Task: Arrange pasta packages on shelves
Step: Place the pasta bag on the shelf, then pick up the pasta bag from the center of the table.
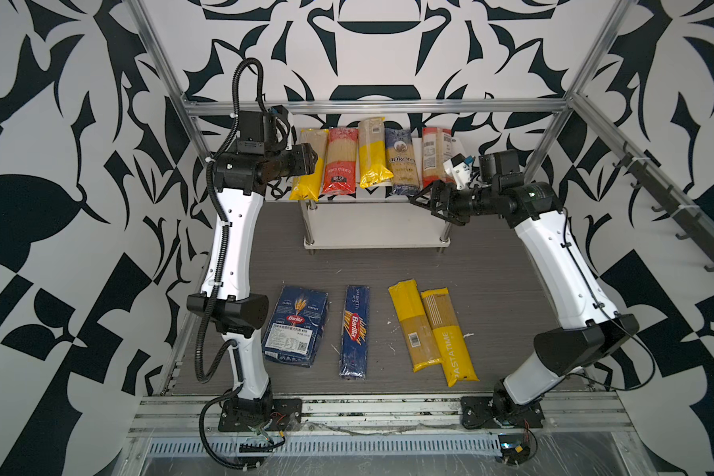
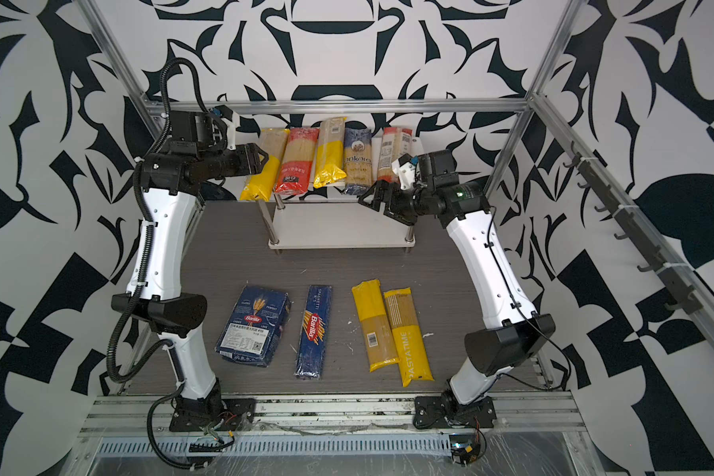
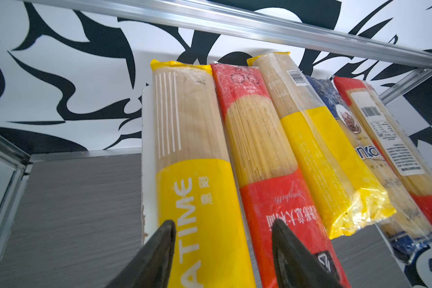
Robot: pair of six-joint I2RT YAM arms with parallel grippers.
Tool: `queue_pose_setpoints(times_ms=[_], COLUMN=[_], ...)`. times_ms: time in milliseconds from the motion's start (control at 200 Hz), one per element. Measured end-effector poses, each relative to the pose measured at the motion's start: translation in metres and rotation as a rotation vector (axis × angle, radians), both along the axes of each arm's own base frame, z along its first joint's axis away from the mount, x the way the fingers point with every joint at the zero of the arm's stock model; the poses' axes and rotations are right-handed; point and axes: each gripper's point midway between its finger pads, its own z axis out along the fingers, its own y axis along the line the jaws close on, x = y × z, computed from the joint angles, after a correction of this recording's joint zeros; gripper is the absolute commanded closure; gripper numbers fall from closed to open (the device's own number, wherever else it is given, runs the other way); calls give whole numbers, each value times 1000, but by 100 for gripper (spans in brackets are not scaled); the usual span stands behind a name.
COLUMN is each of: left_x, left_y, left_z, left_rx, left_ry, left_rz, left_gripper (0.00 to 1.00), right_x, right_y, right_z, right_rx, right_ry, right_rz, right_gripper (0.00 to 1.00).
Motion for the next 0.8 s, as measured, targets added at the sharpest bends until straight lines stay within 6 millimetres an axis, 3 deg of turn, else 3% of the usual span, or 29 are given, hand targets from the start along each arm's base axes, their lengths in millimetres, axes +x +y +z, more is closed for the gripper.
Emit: queue_pose_setpoints(times_ms=[135,295,415,570,700,800], left_x=[0,-14,-44,-92,-130,-156], left_y=[0,5,14,31,44,50], left_z=[0,7,11,8,-11,-35], left_rx=[-4,-5,-4,15,22,11], left_ry=[0,-9,-5,-2,30,81], left_rz=[2,14,33,70,103,122], left_gripper=[32,10,7,4,2,2], right_x=[-5,-15,-21,-29,-42,-60], right_y=[-4,-8,-13,-20,-17,1], right_z=[6,13,6,-18,-40,-55], right_rx=[0,-1,-23,-72,-142,-203], right_ry=[-14,-27,-13,47,89,105], right_rz=[-10,-15,-31,-54,-53,-4], right_gripper=[5,4,4,4,4,4])
